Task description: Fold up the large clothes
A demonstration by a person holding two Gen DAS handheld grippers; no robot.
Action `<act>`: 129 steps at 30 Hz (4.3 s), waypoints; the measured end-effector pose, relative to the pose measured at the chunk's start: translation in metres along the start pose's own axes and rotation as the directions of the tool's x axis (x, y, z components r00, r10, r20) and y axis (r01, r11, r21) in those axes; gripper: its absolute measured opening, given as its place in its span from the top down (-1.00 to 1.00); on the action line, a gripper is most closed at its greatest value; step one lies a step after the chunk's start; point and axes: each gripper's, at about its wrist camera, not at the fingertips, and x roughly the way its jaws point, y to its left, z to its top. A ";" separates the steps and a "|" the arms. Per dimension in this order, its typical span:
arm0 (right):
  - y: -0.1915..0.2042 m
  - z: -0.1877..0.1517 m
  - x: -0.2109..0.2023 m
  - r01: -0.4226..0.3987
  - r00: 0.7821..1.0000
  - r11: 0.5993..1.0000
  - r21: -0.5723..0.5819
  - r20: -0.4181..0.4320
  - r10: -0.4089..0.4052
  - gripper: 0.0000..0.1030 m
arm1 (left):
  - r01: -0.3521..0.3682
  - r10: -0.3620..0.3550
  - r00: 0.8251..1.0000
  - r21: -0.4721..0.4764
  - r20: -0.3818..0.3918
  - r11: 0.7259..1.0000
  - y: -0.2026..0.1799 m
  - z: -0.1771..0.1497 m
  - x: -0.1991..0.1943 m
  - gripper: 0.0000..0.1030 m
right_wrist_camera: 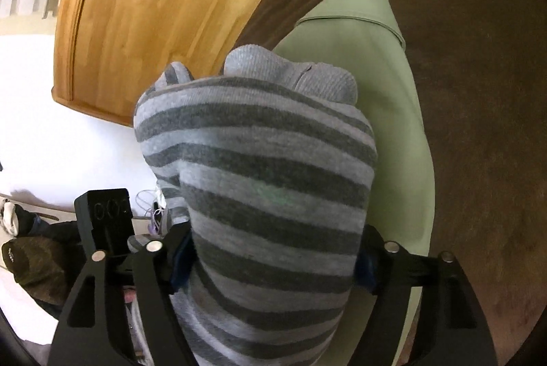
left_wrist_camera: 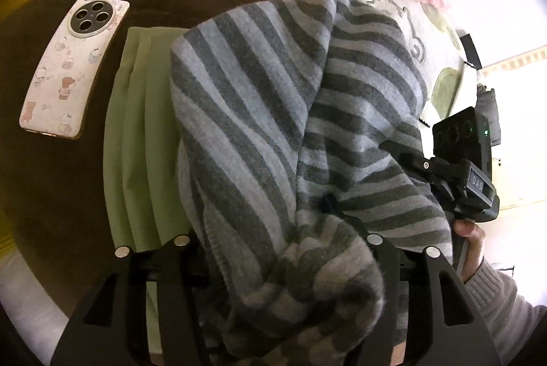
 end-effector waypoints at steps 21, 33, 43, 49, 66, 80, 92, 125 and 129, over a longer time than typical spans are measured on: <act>0.028 0.003 -0.043 0.126 0.989 0.990 -0.063 0.085 -0.121 -0.77 | -0.015 0.017 0.999 -0.065 0.033 0.998 0.018 -0.008 -0.035 -0.53; 0.132 -0.039 -0.096 0.374 0.918 0.841 -0.391 0.282 -0.278 -0.77 | -0.192 0.179 0.949 0.026 0.259 0.981 -0.017 -0.016 -0.145 -0.74; 0.144 -0.085 -0.074 0.426 0.902 0.813 -0.397 0.263 -0.343 0.11 | -0.311 0.265 0.912 0.108 0.313 0.944 -0.074 -0.040 -0.123 -0.87; 0.135 -0.105 -0.061 0.406 0.912 0.826 -0.391 0.241 -0.333 0.32 | -0.325 0.301 0.923 0.068 0.239 0.943 -0.055 -0.068 -0.085 -0.87; 0.113 -0.128 -0.051 0.410 0.907 0.861 -0.300 0.235 -0.350 0.31 | -0.239 0.247 0.955 -0.070 0.166 0.969 -0.008 -0.120 -0.061 -0.89; 0.152 -0.129 -0.076 0.482 0.871 0.820 -0.309 0.271 -0.410 -0.57 | -0.340 0.329 0.913 0.007 0.243 0.940 -0.045 -0.104 -0.112 -0.87; 0.222 -0.182 -0.138 0.568 0.812 0.739 -0.363 0.395 -0.430 -0.72 | -0.393 0.354 0.875 0.056 0.331 0.918 -0.107 -0.123 -0.188 -0.87; 0.185 -0.311 -0.174 0.647 0.700 0.736 -0.202 0.540 -0.467 -0.73 | -0.466 0.392 0.822 0.090 0.414 0.880 -0.128 -0.268 -0.177 -0.87; 0.187 -0.309 -0.172 0.651 0.693 0.732 -0.200 0.551 -0.465 -0.73 | -0.476 0.392 0.816 0.109 0.424 0.873 -0.129 -0.260 -0.183 -0.87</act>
